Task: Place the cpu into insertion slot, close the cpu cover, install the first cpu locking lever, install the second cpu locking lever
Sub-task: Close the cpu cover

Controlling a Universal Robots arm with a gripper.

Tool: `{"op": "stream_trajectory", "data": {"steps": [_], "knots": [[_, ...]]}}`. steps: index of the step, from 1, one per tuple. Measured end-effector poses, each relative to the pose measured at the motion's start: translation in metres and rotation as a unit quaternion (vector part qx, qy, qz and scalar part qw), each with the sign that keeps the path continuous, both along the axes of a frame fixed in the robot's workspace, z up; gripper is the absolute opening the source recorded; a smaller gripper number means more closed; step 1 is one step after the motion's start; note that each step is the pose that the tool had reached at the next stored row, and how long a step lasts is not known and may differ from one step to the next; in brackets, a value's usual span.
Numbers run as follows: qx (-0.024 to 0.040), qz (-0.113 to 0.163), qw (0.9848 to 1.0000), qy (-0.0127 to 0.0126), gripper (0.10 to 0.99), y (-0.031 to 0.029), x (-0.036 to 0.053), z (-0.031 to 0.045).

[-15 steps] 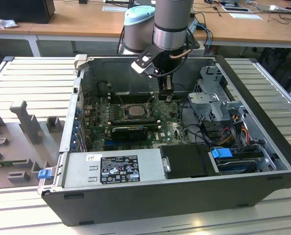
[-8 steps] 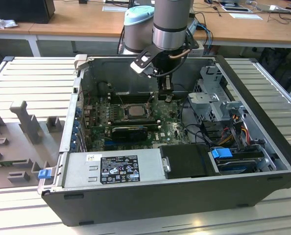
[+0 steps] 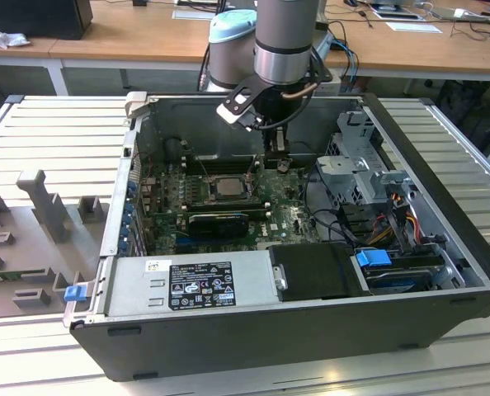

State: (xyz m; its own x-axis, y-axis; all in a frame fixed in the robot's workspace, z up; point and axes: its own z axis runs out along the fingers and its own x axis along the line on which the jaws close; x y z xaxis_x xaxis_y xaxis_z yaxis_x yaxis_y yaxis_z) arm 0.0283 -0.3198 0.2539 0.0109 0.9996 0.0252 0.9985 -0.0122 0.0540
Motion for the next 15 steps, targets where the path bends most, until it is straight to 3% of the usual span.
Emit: {"op": "stream_trajectory", "data": {"steps": [15], "knots": [[0.0,0.0,1.0,0.0,0.106,0.0,-0.0049,0.0]]}}
